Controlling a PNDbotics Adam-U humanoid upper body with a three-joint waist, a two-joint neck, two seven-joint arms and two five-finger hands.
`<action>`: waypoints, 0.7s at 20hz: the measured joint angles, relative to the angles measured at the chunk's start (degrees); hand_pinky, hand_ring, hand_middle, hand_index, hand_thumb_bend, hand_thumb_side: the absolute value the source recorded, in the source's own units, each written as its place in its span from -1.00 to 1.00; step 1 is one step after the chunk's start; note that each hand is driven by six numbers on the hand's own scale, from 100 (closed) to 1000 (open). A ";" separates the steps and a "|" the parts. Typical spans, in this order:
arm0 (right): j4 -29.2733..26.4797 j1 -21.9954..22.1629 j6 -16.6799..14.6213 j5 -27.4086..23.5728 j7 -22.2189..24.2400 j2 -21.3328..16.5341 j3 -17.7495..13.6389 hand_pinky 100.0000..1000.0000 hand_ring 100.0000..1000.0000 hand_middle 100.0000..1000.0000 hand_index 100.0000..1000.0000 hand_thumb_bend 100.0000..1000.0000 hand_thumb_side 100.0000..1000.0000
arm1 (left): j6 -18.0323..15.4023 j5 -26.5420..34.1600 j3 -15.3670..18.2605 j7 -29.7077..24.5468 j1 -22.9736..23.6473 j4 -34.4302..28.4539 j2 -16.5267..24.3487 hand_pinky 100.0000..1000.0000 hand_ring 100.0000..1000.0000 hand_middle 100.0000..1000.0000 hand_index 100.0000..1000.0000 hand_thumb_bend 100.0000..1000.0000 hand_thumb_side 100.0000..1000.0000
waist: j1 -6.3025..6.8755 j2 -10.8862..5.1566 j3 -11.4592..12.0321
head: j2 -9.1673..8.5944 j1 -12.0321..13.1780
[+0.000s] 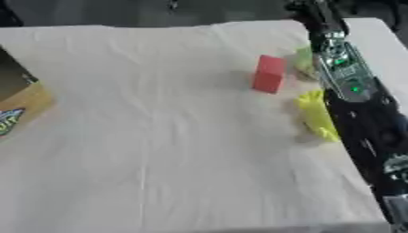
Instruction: Pick up the objects with one hand, pass them to the other hand, and then place them into the box on the other side of the table.
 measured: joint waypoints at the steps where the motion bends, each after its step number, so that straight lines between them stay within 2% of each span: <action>1: 0.16 -0.75 0.97 0.40 1.75 -1.43 0.96 0.78 0.64 0.67 0.76 -0.61 0.37 | 0.01 -0.01 0.00 0.00 0.03 0.07 0.10 -0.03 0.39 0.29 0.67 0.44 0.14 | -0.10 -0.06 -0.05 | -0.12 -0.22; 4: 0.82 -2.43 3.29 2.30 8.22 -5.71 3.97 0.79 0.67 0.68 0.76 -0.61 0.30 | 0.13 -0.01 0.00 0.03 0.09 0.24 0.55 -0.04 0.39 0.29 0.67 0.44 0.14 | -0.32 -0.24 -0.16 | -0.38 -0.91; 7: 1.74 -3.91 4.04 5.59 15.90 -9.09 6.40 0.80 0.69 0.71 0.77 -0.58 0.20 | 0.22 -0.01 -0.01 -0.02 0.40 0.34 0.94 -0.04 0.39 0.29 0.67 0.44 0.14 | -0.54 -0.32 -0.36 | -0.60 -1.41; 10: 2.86 -5.25 2.61 9.64 23.51 -11.12 8.03 0.82 0.72 0.73 0.78 -0.55 0.05 | 0.30 -0.01 -0.02 -0.10 0.41 0.59 0.96 -0.04 0.39 0.29 0.66 0.44 0.14 | -0.59 -0.54 -0.39 | -0.74 -1.60; 14: 4.04 -6.28 -1.22 14.92 32.34 -12.02 9.35 0.82 0.74 0.74 0.78 -0.46 -0.20 | 0.33 -0.01 -0.03 -0.14 0.41 0.62 0.98 -0.04 0.38 0.29 0.66 0.44 0.14 | -0.61 -0.67 -0.39 | -0.96 -1.67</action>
